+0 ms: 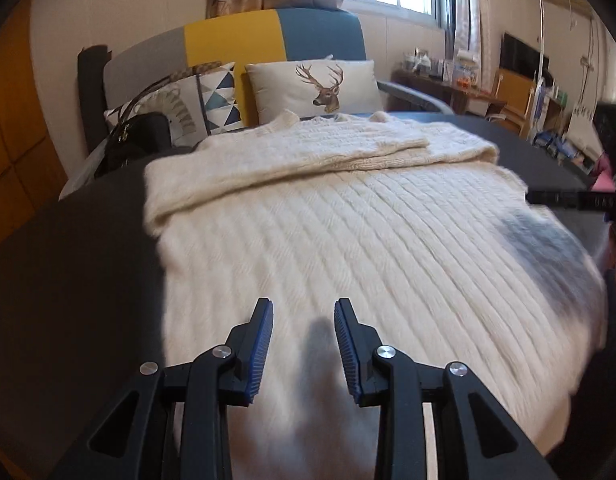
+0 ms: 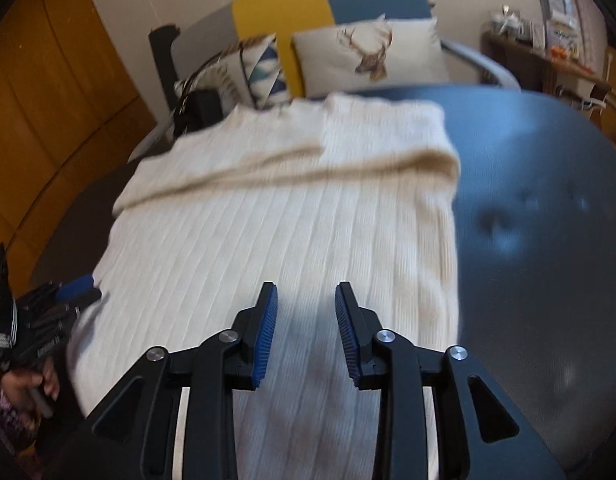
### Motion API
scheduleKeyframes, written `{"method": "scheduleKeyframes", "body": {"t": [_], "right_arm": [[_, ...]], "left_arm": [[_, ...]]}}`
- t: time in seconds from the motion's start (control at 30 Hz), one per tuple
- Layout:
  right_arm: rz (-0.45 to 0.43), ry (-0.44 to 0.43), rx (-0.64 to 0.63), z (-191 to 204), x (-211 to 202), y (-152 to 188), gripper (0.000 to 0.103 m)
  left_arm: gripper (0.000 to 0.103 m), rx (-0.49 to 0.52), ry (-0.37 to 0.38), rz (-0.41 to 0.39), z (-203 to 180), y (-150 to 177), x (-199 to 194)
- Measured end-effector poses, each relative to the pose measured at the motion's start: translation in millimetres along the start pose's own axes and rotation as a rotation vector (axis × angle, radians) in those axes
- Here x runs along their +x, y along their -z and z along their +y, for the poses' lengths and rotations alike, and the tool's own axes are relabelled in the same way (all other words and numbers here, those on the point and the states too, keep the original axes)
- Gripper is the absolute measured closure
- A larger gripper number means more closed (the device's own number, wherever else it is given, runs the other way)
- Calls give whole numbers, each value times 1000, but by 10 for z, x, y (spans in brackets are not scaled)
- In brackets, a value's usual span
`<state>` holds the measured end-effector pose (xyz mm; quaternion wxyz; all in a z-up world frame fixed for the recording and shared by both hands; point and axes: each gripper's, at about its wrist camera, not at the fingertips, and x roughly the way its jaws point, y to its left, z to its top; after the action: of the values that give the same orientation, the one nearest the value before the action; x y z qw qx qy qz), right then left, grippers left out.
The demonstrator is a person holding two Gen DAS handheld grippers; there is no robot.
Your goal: Fold clothes
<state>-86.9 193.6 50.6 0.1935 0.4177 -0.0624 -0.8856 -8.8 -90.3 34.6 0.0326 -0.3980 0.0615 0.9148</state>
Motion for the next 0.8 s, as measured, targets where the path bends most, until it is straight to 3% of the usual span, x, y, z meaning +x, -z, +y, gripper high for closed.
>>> {"method": "scheduleKeyframes", "body": {"t": [0.07, 0.13, 0.23, 0.3, 0.47, 0.57, 0.73, 0.8], "right_arm": [[-23, 39, -13, -35, 149, -123, 73], [-30, 86, -16, -107, 290, -194, 73], [-19, 86, 98, -441, 362, -178, 73], [-11, 85, 176, -668, 407, -164, 90], [-39, 87, 331, -1090, 232, -37, 103], [-33, 27, 320, -1043, 249, -161, 96], [-23, -75, 295, -952, 282, -378, 96], [50, -55, 273, -946, 481, -418, 96]], "left_arm": [[71, 2, -35, 32, -43, -60, 214], [70, -31, -38, 13, -19, -58, 268], [70, -57, -38, -24, 7, -9, 266], [70, -62, -37, -39, 7, 38, 243], [69, -96, -7, -45, 52, 66, 250], [69, -103, -2, -50, 46, 76, 245], [69, -102, -6, -55, 29, 95, 235], [69, -106, -1, -55, 38, 102, 231]]}}
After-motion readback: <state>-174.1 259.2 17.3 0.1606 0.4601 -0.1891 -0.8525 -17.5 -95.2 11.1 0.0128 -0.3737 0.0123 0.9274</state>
